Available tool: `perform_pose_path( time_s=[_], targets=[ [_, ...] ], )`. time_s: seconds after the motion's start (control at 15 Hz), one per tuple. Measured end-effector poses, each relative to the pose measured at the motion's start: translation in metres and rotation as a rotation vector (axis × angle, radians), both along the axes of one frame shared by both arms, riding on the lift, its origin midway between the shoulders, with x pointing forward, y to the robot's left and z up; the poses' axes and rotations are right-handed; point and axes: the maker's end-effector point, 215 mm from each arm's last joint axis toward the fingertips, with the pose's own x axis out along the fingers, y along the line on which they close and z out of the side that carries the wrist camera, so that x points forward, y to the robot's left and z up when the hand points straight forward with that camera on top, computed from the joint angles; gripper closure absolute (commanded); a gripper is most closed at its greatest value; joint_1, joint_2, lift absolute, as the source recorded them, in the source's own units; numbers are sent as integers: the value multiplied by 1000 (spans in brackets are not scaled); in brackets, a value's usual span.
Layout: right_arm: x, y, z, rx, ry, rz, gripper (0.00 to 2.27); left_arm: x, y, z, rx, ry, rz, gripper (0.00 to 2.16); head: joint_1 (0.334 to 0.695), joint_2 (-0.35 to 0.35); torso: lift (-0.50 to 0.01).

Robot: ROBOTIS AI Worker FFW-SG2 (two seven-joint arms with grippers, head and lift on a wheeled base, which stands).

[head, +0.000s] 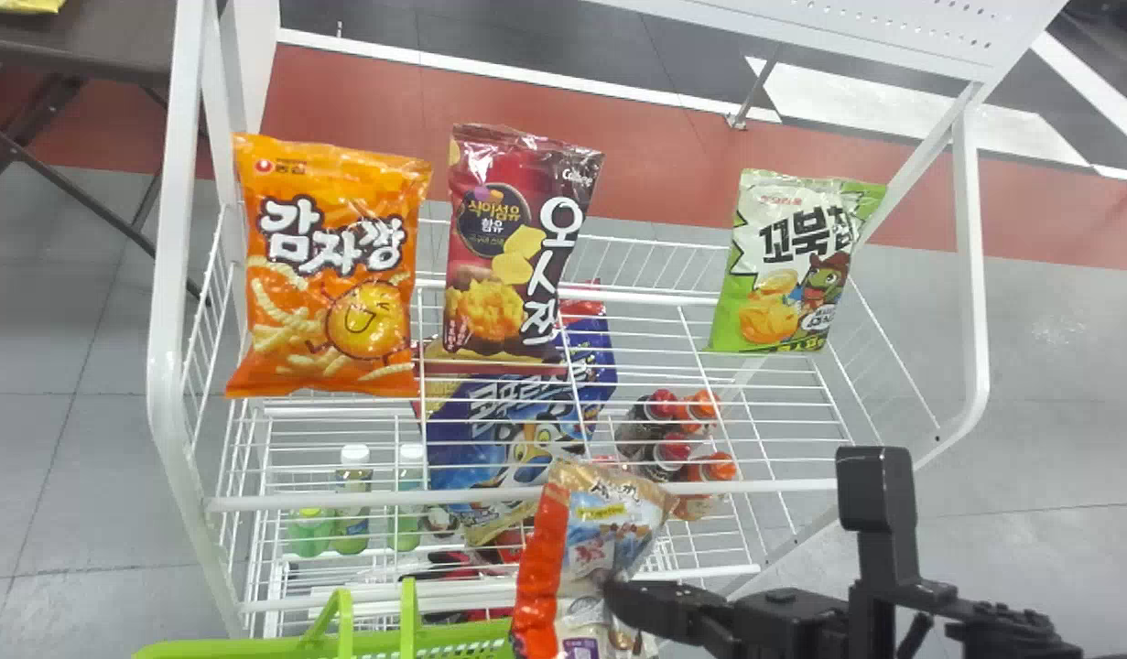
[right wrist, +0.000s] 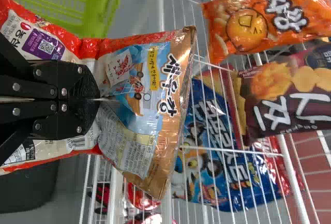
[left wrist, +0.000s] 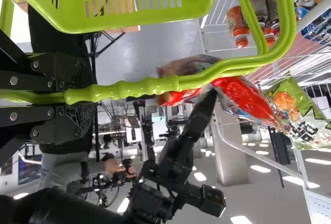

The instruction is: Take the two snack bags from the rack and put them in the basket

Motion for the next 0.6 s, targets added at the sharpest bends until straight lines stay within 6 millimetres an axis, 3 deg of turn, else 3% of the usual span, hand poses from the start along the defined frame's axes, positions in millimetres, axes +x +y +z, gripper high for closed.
perform_pose_path(
  time_s=[0.33, 0.6],
  targets=[
    [-11, 42, -10, 65, 40, 69, 2044, 9, -3, 1, 2, -18, 2, 1571, 695, -350, -10],
    [-26, 71, -31, 72, 98, 120, 2044, 16, -6, 3, 9, -36, -4, 1571, 695, -350, -10]
  ],
)
